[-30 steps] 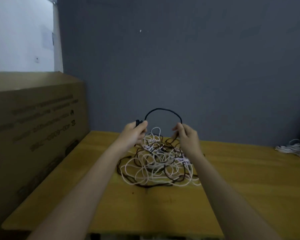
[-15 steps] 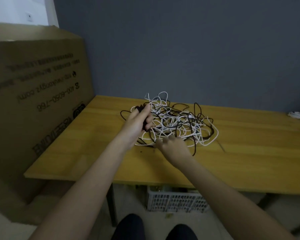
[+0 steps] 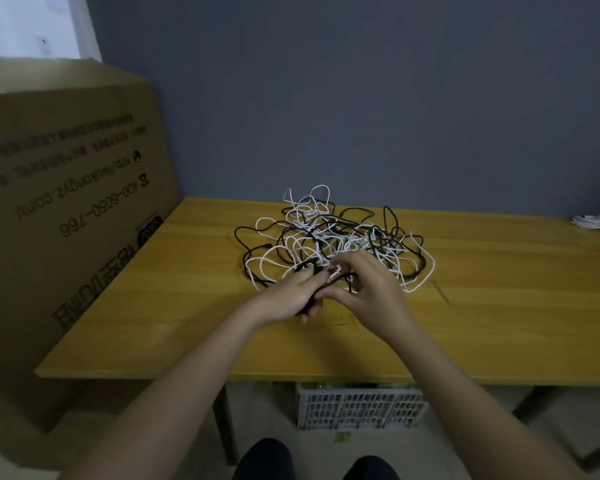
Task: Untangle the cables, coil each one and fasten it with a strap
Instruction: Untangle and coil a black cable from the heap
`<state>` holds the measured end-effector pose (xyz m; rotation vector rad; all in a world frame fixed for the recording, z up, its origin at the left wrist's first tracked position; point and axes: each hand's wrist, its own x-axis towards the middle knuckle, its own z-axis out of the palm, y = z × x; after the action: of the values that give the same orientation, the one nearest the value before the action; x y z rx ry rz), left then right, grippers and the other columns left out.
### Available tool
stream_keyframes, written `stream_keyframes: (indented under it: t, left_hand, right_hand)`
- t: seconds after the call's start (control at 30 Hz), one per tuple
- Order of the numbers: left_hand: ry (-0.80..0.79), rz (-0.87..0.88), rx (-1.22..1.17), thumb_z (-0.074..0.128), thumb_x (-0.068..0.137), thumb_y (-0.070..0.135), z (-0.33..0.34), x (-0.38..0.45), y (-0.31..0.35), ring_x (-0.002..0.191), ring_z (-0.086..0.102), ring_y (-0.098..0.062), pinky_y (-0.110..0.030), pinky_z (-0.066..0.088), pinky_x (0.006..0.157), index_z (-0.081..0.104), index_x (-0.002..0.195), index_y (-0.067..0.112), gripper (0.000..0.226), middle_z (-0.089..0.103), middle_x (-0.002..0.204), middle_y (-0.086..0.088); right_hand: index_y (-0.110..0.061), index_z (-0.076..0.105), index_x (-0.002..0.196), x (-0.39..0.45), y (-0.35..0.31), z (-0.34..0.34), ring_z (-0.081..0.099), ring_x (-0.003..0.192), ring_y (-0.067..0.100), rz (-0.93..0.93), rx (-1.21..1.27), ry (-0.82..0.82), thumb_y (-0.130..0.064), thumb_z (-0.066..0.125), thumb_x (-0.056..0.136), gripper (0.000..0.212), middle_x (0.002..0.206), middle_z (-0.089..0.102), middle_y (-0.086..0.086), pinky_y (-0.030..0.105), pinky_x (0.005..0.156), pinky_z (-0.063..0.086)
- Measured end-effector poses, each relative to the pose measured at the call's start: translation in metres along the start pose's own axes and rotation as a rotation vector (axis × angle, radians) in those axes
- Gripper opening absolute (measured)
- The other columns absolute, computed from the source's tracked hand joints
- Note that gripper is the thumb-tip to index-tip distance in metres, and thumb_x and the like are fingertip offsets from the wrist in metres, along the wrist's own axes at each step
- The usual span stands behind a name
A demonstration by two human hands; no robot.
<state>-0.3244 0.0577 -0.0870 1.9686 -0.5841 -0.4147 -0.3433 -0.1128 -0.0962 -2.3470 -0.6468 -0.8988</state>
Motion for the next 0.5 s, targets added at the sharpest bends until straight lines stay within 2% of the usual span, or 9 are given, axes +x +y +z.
stream_keyframes:
  t: [0.1, 0.17, 0.23, 0.3, 0.33, 0.4, 0.43, 0.5]
  left_hand:
    - [0.000, 0.057, -0.012, 0.014, 0.084, 0.070, 0.001, -0.009, 0.008, 0.044, 0.036, -0.013, -0.022, 0.035, 0.048, 0.041, 0.067, 0.012, 0.067, 0.041, 0.046, 0.005]
    - [0.013, 0.090, -0.054, 0.007, 0.089, 0.065, 0.002, -0.013, 0.015, 0.038, 0.030, -0.012, -0.020, 0.031, 0.043, 0.039, 0.058, 0.011, 0.070, 0.034, 0.040, 0.003]
    - [0.066, 0.090, -0.099, 0.007, 0.096, 0.056, 0.001, -0.014, 0.021, 0.034, 0.026, -0.011, -0.020, 0.027, 0.039, 0.039, 0.056, 0.011, 0.068, 0.031, 0.037, 0.003]
    - [0.164, 0.062, -0.117, 0.013, 0.098, 0.055, -0.001, -0.010, 0.021, 0.032, 0.026, -0.009, -0.020, 0.025, 0.039, 0.044, 0.059, 0.010, 0.068, 0.032, 0.036, 0.004]
    - [0.236, 0.053, -0.101, 0.017, 0.098, 0.057, -0.002, -0.007, 0.020, 0.032, 0.028, -0.009, -0.022, 0.025, 0.040, 0.045, 0.058, 0.010, 0.067, 0.033, 0.035, 0.006]
    - [0.373, 0.060, -0.054, 0.024, 0.093, 0.062, -0.002, -0.001, 0.015, 0.035, 0.028, -0.010, -0.026, 0.025, 0.047, 0.043, 0.058, 0.013, 0.064, 0.031, 0.035, 0.009]
    - [0.396, 0.062, -0.058, 0.025, 0.089, 0.066, -0.002, 0.001, 0.013, 0.038, 0.029, -0.010, -0.027, 0.028, 0.052, 0.045, 0.063, 0.011, 0.064, 0.029, 0.037, 0.010]
    - [0.332, 0.072, -0.091, 0.026, 0.082, 0.071, -0.003, 0.003, 0.009, 0.044, 0.033, -0.009, -0.030, 0.032, 0.057, 0.056, 0.081, 0.009, 0.069, 0.030, 0.045, 0.012]
  right_hand:
    - [-0.026, 0.058, 0.128, 0.005, 0.000, -0.002, 0.049, 0.103, -0.004, 0.134, 0.308, -0.124, -0.050, 0.073, 0.073, 0.061, 0.114, 0.051, -0.012, 0.015, 0.083, 0.041]
    - [-0.030, 0.057, 0.124, 0.009, -0.006, -0.003, 0.049, 0.109, -0.006, 0.203, 0.492, -0.251, -0.040, 0.068, 0.079, 0.047, 0.120, 0.053, -0.013, 0.014, 0.091, 0.040]
    - [-0.029, 0.061, 0.112, 0.009, -0.013, -0.001, 0.055, 0.101, -0.005, 0.248, 0.591, -0.302, -0.033, 0.061, 0.084, 0.028, 0.109, 0.060, -0.015, 0.015, 0.088, 0.043]
    - [-0.020, 0.062, 0.099, 0.008, -0.014, 0.005, 0.059, 0.089, 0.007, 0.272, 0.579, -0.277, -0.028, 0.057, 0.091, 0.012, 0.093, 0.063, -0.007, 0.024, 0.080, 0.047]
    - [-0.016, 0.059, 0.093, 0.007, -0.014, 0.009, 0.057, 0.081, 0.010, 0.290, 0.565, -0.275, -0.026, 0.054, 0.094, 0.011, 0.085, 0.060, -0.004, 0.027, 0.075, 0.045]
    - [-0.016, 0.050, 0.084, 0.006, -0.016, 0.015, 0.045, 0.063, 0.005, 0.348, 0.570, -0.277, -0.028, 0.047, 0.099, 0.019, 0.072, 0.048, -0.004, 0.025, 0.063, 0.037]
    - [-0.017, 0.047, 0.081, 0.006, -0.017, 0.017, 0.039, 0.058, 0.003, 0.381, 0.579, -0.267, -0.031, 0.044, 0.099, 0.023, 0.069, 0.043, -0.004, 0.023, 0.060, 0.033]
    - [-0.015, 0.045, 0.080, 0.008, -0.016, 0.019, 0.035, 0.057, 0.003, 0.440, 0.605, -0.237, -0.038, 0.040, 0.098, 0.030, 0.068, 0.039, -0.003, 0.023, 0.060, 0.031]
